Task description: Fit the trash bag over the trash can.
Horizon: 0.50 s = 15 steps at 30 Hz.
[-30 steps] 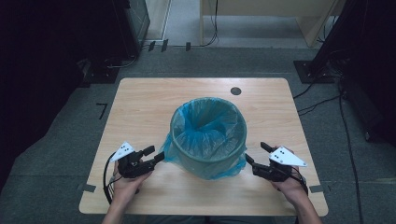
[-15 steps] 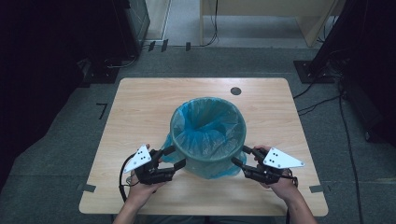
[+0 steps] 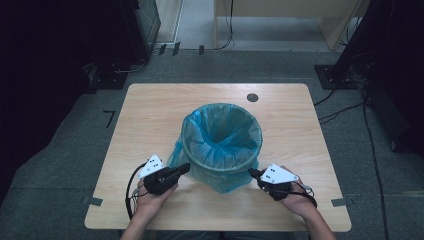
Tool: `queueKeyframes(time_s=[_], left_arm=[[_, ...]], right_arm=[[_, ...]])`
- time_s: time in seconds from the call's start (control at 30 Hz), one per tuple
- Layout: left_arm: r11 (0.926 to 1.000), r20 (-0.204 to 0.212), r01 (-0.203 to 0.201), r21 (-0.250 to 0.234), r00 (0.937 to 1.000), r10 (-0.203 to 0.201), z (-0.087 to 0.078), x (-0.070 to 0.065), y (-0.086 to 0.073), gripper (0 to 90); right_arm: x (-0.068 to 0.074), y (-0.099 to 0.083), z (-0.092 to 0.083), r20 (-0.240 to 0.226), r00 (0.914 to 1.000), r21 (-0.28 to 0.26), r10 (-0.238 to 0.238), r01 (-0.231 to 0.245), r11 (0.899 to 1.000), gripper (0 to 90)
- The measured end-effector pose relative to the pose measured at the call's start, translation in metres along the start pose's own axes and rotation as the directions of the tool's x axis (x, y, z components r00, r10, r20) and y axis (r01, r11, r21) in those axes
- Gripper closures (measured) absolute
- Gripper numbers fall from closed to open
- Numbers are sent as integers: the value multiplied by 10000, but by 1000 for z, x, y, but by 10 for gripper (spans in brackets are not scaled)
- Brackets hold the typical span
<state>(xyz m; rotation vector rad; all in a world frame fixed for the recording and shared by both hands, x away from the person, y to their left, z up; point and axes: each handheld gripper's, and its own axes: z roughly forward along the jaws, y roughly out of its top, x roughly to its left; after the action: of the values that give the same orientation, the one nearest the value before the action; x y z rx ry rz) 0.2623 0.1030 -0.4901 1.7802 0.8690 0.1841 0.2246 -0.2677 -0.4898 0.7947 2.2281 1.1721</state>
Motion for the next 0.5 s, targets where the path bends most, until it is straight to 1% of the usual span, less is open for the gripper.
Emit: queueKeyframes(time_s=[0.03,0.07,0.1,0.13,0.17,0.2,0.23,0.27,0.3,0.33,0.37,0.4,0.43,0.47,0.5], left_arm=[[9997,-188,91,214,9998,-87,2,2,-1,900],[9991,-424,192,390,9989,-175,2,4,-3,900],[9987,-476,299,407,9985,-279,1,6,-3,900],[9990,-402,384,242,9985,-374,-1,8,-4,900],[9993,-412,359,134,9985,-353,-3,8,-4,893],[9995,-423,318,-33,9986,-319,-6,9,-4,848],[9993,-427,252,-277,9987,-264,-10,10,-4,780],[9982,-504,247,-547,9984,-275,-13,10,-4,696],[9974,-671,241,-674,9973,-286,-16,11,-3,622],[9968,-783,274,-748,9964,-333,-16,13,-3,556],[9959,-929,371,-822,9947,-447,-16,14,-3,511],[9951,-1030,478,-861,9931,-566,-16,16,-3,469],[9938,-1083,675,-881,9911,-770,-15,18,-3,450],[9933,-1270,844,-784,9874,-939,-12,19,-4,443],[9936,-1478,876,-712,9842,-974,-11,20,-4,433]], right_arm=[[1,-1,1,86,9998,155,-157,155,9998,900],[2,-2,2,121,9997,242,-194,191,9995,900],[2,-2,2,92,9996,275,-263,261,9993,900],[2,-3,1,42,9997,265,-245,244,9994,900],[1,-4,-1,-89,9999,150,-96,98,9998,900],[0,-4,-3,-304,9995,26,110,-109,9999,874],[-2,-5,-6,-655,9975,-208,249,-263,9994,769],[-3,-7,-10,-881,9958,-430,249,-288,9987,668],[-3,-7,-14,-998,9947,-636,239,-304,9975,596],[-4,-7,-20,-1202,9924,-849,272,-376,9957,556],[-5,-7,-23,-1207,9923,-1015,288,-412,9940,515],[-6,-6,-28,-1216,9919,-1189,380,-525,9915,494],[-8,-6,-32,-1246,9913,-1372,430,-601,9887,494],[-11,-4,-36,-1258,9909,-1531,488,-680,9859,493],[-14,-3,-40,-1221,9909,-1731,566,-774,9819,492]])
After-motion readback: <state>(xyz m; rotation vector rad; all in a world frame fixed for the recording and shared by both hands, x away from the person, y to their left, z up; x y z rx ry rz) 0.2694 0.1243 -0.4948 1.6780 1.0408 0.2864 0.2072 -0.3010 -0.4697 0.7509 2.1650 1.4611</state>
